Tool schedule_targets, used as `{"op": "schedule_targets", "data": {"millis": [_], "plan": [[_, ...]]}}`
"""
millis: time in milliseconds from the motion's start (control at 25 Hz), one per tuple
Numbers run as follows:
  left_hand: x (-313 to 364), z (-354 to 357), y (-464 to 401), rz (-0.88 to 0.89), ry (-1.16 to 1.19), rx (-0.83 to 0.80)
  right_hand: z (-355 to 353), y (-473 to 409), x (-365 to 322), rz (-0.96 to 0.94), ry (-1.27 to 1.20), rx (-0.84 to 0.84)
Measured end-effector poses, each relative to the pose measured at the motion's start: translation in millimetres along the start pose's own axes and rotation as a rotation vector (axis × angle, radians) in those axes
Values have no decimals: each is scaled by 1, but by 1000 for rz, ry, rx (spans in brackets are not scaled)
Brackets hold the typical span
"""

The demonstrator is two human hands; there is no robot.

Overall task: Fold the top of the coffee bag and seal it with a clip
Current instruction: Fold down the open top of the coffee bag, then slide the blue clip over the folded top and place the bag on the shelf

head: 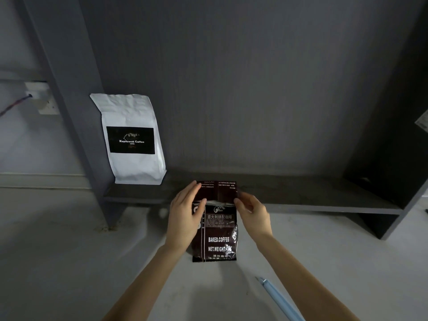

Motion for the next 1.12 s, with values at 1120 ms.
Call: {"op": "schedule_targets", "data": {"millis": [1120], "plan": [[33, 140, 103, 136, -153, -835, -51, 101, 114, 169, 633, -261]]}}
Point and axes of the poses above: each hand's wrist, its own y-axis away from the middle knuckle, its own z-axis out of the palm, x = y × z, the point moved 4 cm from there along -y, towards the middle knuckle, and after that the axes turned 8 degrees about -x, right-handed, at the moved point
